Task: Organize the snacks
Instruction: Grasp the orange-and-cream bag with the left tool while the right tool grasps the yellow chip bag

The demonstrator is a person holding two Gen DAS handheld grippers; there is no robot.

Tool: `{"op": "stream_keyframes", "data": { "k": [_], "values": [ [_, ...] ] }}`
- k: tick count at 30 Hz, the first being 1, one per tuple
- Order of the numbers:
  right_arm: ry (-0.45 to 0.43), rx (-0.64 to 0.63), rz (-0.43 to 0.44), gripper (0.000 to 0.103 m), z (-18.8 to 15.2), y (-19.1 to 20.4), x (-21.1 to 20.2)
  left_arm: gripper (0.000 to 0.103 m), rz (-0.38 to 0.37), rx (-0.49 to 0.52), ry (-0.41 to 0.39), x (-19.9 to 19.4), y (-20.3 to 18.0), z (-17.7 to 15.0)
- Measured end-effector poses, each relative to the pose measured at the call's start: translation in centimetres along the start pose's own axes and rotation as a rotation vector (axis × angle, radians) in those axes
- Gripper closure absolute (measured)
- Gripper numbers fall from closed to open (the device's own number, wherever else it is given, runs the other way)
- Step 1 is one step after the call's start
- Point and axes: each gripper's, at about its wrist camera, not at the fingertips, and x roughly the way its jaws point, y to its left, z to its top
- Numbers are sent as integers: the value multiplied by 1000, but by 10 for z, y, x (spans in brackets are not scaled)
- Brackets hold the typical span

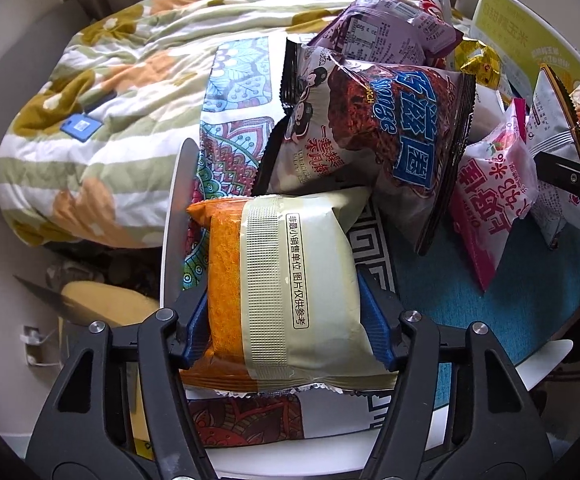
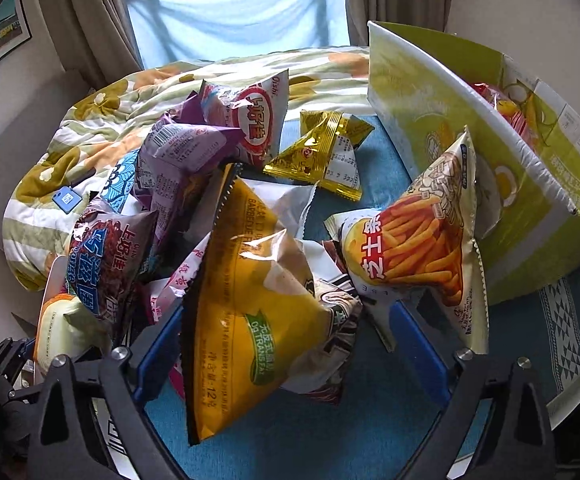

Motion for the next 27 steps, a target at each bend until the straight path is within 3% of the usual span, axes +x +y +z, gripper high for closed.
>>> {"op": "stream_keyframes", "data": {
  "k": [6, 14, 27],
  "values": [
    [59, 51, 52, 20, 0, -7, 17, 44, -11, -12, 10, -2, 1, 1],
    [63, 42, 66, 34, 0, -7, 12, 44, -22, -24, -1, -11, 3, 0],
    [-19, 50, 109, 36, -7, -6, -39, 44, -31, -34, -82, -69, 4, -9]
  ]
}}
